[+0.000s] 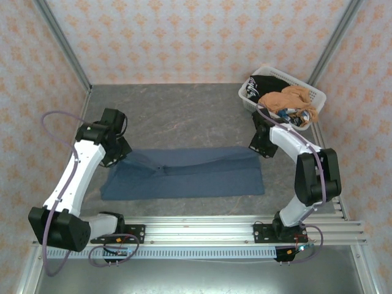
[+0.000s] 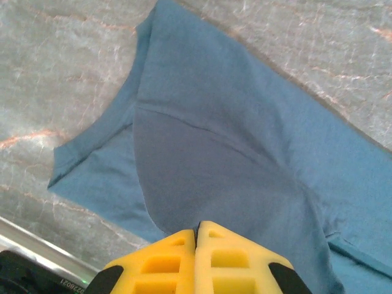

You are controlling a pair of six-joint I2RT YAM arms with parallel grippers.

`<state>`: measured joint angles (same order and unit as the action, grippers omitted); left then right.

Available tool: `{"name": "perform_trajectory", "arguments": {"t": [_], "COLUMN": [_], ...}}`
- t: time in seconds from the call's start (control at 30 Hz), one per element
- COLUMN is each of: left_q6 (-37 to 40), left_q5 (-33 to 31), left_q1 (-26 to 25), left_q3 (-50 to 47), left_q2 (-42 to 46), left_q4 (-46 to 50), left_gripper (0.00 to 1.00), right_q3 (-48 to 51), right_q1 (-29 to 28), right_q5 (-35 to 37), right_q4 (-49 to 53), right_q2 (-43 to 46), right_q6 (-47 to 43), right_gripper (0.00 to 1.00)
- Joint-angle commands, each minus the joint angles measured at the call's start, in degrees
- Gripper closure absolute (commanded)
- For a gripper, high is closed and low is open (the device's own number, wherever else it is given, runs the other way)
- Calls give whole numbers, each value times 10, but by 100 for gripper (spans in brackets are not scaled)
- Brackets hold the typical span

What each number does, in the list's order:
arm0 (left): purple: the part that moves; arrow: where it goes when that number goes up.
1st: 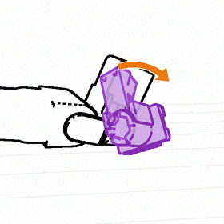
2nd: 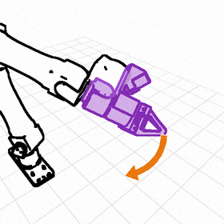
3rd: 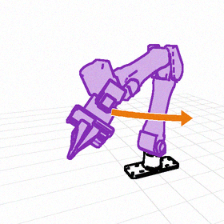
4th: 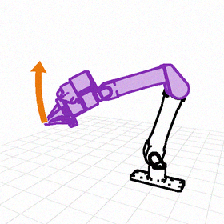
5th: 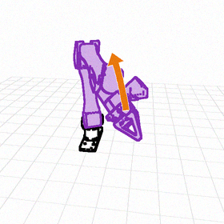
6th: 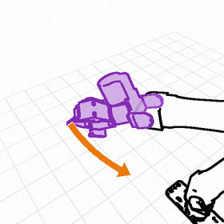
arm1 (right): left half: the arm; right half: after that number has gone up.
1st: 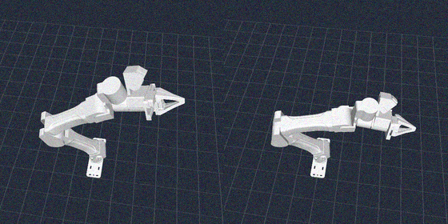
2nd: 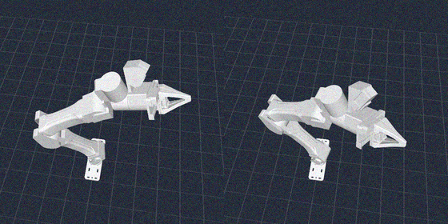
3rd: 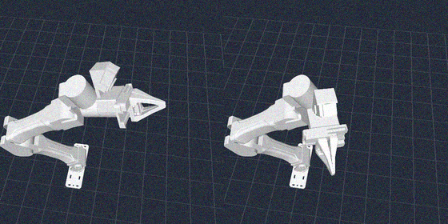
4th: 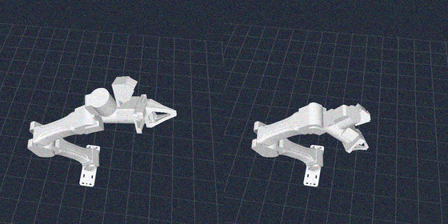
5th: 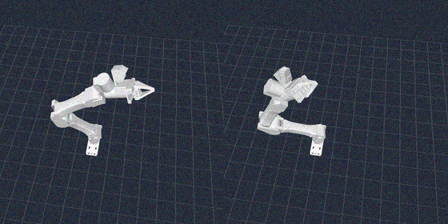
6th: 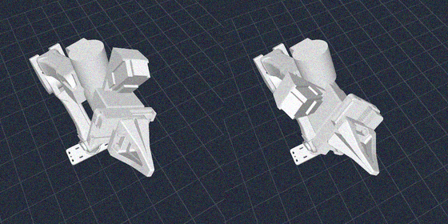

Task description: Fold and stack the t-shirts

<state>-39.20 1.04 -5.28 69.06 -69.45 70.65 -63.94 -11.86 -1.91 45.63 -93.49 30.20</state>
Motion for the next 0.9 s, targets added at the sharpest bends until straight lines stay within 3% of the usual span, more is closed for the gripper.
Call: {"name": "perform_trajectory", "arguments": {"t": [0.0, 0.5, 0.53, 0.67, 0.87], "left_q6": [-12, 0, -1, -3, -6], "left_q5": [-11, -39, -40, -38, -24], "left_q1": [-6, -7, -7, -7, -11], "left_q3": [-31, -77, -80, -97, -123], "left_q2": [27, 54, 55, 64, 69], "left_q4": [30, 44, 47, 48, 44], "left_gripper": [100, 100, 100, 100, 100], "right_q3": [19, 81, 84, 87, 82], "right_q1": [-6, -40, -41, -42, -45], "right_q5": [0, 18, 22, 55, 53], "right_q4": [8, 39, 41, 57, 56], "right_q2": [20, 55, 54, 69, 95], "right_q6": [10, 46, 49, 60, 67], "right_gripper": [100, 100, 98, 75, 68]}}
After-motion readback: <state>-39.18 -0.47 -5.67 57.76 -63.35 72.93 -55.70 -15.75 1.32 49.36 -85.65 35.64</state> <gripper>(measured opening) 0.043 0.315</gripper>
